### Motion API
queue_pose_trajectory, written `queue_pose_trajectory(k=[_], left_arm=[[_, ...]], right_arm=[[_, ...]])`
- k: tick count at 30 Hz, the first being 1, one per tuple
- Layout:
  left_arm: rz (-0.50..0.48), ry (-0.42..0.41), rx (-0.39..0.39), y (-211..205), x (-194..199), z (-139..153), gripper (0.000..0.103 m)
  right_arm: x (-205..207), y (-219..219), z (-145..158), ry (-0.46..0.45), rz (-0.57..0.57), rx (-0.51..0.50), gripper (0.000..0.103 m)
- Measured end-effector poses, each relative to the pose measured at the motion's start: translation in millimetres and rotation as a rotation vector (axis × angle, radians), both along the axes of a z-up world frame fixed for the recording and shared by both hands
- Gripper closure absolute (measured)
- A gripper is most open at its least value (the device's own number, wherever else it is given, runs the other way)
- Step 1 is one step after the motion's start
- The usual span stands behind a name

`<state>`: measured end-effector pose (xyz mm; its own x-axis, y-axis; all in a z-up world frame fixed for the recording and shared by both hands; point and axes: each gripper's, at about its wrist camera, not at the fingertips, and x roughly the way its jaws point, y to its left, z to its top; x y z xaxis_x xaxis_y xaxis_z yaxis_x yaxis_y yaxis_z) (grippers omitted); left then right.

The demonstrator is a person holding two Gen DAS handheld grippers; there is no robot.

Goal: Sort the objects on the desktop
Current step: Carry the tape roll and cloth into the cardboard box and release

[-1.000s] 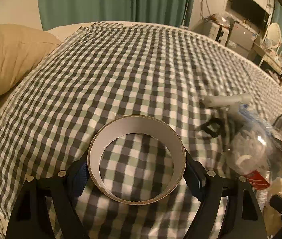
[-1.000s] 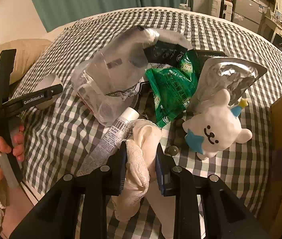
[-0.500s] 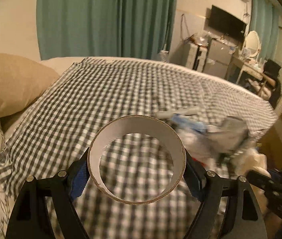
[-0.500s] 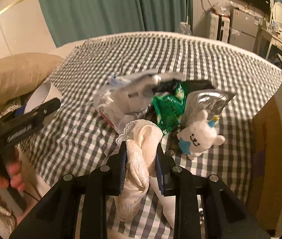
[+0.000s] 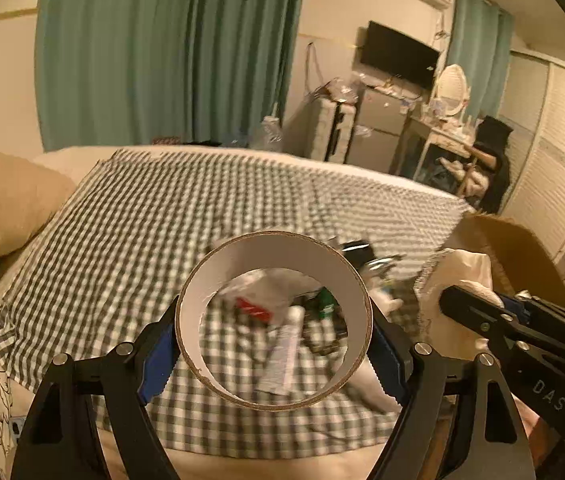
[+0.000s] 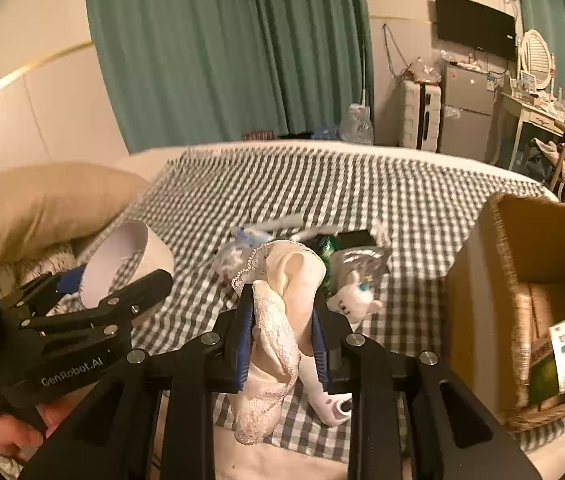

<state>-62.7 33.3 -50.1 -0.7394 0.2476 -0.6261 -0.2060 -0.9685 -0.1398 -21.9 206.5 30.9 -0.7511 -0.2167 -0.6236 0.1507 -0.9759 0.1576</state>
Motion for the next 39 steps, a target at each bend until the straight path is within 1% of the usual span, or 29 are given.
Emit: queue_pose_trajectory(k=[3, 5, 8, 11, 16, 18, 20, 24, 28, 29, 30, 31, 32, 33, 35, 37, 39], left_arm=[[-0.056, 0.03, 0.002, 22.1, 11.9, 18.6, 0.019], [-0.099, 0.05, -0.002, 39.7, 17.9, 28.2, 0.019], [-0.174, 0.058, 0.001, 74.1, 23.8, 40.8, 0.019], [-0.26, 0.065, 0.022, 110.1, 28.1, 53.0, 0.019], [-0.401, 0.085, 0.012, 175.8, 31.7, 63.9, 0.019], [-0.446, 0.087, 0.007, 201.7, 31.6, 61.8, 0.019], [-0.477, 0.085, -0.019, 231.8, 28.6, 54.0, 0.019], [-0.532, 0.03, -0.051, 279.5, 18.8, 29.4, 0.019], [-0.534, -0.013, -0.069, 302.4, 8.2, 7.3, 0.017], [-0.531, -0.029, -0.076, 305.6, 5.7, 3.2, 0.016], [-0.53, -0.045, -0.085, 307.2, 3.4, -0.9, 0.009], [-0.524, -0.057, -0.091, 306.4, 0.2, -4.3, 0.003], [-0.522, -0.062, -0.092, 304.9, -0.2, -5.4, 0.0], [-0.519, -0.066, -0.092, 297.5, -2.5, -6.7, 0.0], [-0.505, -0.063, -0.099, 296.4, -6.0, -6.6, 0.0], [-0.475, -0.057, -0.11, 288.9, -7.5, -2.3, 0.0], [-0.447, -0.045, -0.096, 272.2, -7.4, 4.5, 0.0]], right_arm=[[9.3, 16.9, 18.2, 0.03, -0.018, -0.049, 0.078], [15.6, 32.5, 29.8, 0.057, -0.04, -0.06, 0.078], [21.2, 60.7, 44.0, 0.076, -0.088, -0.054, 0.078], [25.3, 95.4, 54.9, 0.086, -0.137, -0.055, 0.078], [29.0, 147.0, 62.8, 0.078, -0.221, -0.038, 0.078], [28.7, 165.2, 61.0, 0.066, -0.254, -0.026, 0.078], [24.9, 183.5, 56.3, 0.049, -0.283, -0.015, 0.078], [14.6, 219.4, 42.7, 0.005, -0.335, -0.001, 0.078], [1.4, 240.4, 22.3, -0.039, -0.375, 0.016, 0.077], [-0.6, 244.7, 19.5, -0.045, -0.382, 0.015, 0.069], [-1.1, 248.5, 15.9, -0.048, -0.395, 0.012, 0.06], [-1.8, 253.2, 13.2, -0.049, -0.411, 0.007, 0.038], [-2.1, 257.0, 11.0, -0.043, -0.432, -0.001, 0.031], [-0.2, 261.4, 9.6, -0.04, -0.437, -0.011, 0.031], [1.2, 264.3, 9.1, -0.038, -0.441, -0.029, 0.031], [4.8, 262.6, 10.9, -0.032, -0.445, -0.037, 0.031], [10.6, 257.9, 15.0, -0.021, -0.441, -0.038, 0.031]])
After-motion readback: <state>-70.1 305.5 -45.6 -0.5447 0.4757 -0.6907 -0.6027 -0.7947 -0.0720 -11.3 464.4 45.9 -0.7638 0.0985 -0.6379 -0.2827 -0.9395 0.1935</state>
